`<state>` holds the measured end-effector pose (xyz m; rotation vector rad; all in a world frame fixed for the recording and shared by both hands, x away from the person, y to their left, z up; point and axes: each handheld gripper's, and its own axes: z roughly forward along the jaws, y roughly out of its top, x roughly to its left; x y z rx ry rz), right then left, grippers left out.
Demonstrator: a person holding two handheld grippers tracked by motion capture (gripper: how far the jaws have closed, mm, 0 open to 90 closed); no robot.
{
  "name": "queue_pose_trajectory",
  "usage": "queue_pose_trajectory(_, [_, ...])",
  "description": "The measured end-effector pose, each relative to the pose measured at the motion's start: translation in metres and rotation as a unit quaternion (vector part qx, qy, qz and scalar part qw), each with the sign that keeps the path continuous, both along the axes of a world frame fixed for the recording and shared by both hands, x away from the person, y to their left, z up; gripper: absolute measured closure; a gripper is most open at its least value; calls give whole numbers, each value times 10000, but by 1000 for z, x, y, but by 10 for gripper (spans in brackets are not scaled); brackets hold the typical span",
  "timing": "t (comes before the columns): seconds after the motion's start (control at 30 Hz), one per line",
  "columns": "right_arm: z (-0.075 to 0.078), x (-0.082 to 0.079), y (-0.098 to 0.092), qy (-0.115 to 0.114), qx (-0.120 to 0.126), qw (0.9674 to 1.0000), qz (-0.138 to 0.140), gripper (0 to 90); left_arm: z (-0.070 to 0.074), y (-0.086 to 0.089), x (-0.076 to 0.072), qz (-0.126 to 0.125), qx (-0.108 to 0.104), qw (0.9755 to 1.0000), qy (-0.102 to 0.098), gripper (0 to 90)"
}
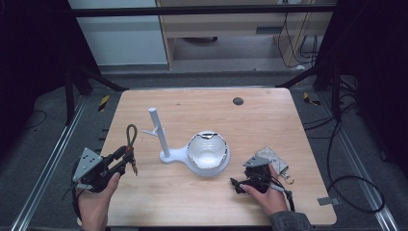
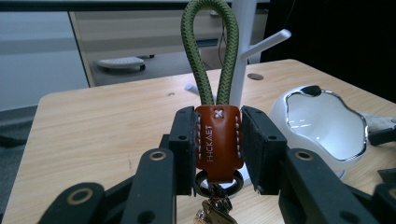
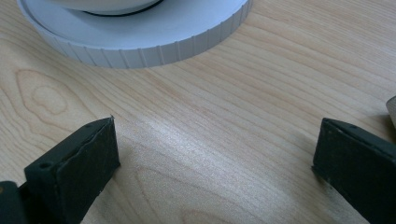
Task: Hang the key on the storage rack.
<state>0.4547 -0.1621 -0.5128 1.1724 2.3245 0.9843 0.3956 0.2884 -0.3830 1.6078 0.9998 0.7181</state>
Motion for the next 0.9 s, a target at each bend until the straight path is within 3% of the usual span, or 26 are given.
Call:
queue_pose_trajectory(0.3, [0,0,0,0,1,10000,0,2,8,-16,-6,-201,21,9997,-157,658])
queue_pose_trajectory(0.53, [0,0,0,0,0,10000,-1,2,7,-25,-5,-308,54,9994,-126,658])
queue_pose_trajectory(0.9, [0,0,0,0,1,10000,5,2,0,-43,5,-461,280,9985,24,658])
